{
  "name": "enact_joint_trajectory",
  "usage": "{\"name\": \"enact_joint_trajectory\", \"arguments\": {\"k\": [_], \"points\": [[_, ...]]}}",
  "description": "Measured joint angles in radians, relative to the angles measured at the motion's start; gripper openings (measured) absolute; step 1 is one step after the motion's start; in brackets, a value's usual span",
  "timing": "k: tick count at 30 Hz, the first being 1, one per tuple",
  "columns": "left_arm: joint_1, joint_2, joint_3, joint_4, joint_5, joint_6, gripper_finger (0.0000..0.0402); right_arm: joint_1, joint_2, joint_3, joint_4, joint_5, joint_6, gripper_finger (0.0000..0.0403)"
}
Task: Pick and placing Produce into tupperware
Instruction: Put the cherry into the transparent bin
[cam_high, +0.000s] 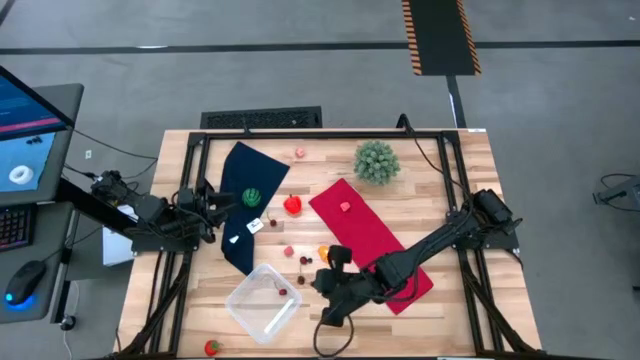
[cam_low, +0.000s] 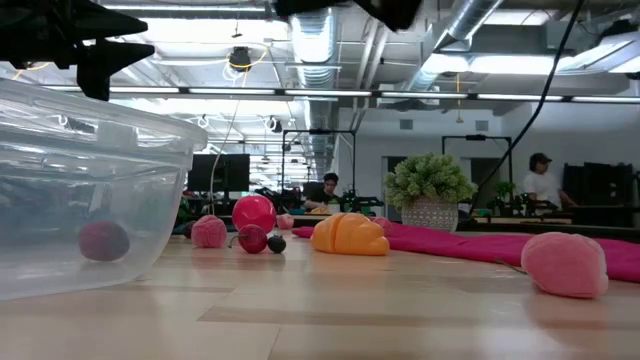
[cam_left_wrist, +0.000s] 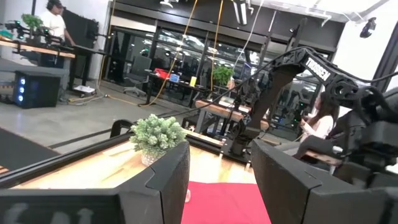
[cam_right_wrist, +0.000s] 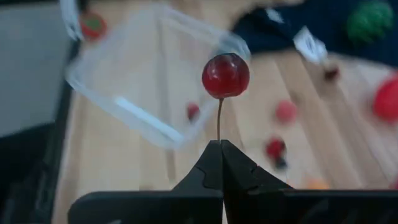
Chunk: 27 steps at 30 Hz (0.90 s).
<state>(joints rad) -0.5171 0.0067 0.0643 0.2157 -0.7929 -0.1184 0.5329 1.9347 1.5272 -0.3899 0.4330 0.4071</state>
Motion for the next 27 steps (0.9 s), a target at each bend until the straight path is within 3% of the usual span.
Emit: {"name": "enact_joint_trajectory", "arguments": {"k": [7, 12, 27], "points": [[0.0, 0.0, 0.0, 0.0, 0.0, 0.0, 0.0162, -0.038, 0.002, -0.027, 0.235, -0.157, -0.094, 0.0017], [0.0, 0.0, 0.0, 0.0, 0.0, 0.0, 0.0162, -0.076, 0.083, -0.014, 0.344, -0.254, -0.113, 0.001], [0.0, 0.0, 0.0, -0.015, 0.001, -0.001, 0.0162, -0.156, 0.261, 0.12, 0.331, -0.382, -0.119, 0.0011]]}}
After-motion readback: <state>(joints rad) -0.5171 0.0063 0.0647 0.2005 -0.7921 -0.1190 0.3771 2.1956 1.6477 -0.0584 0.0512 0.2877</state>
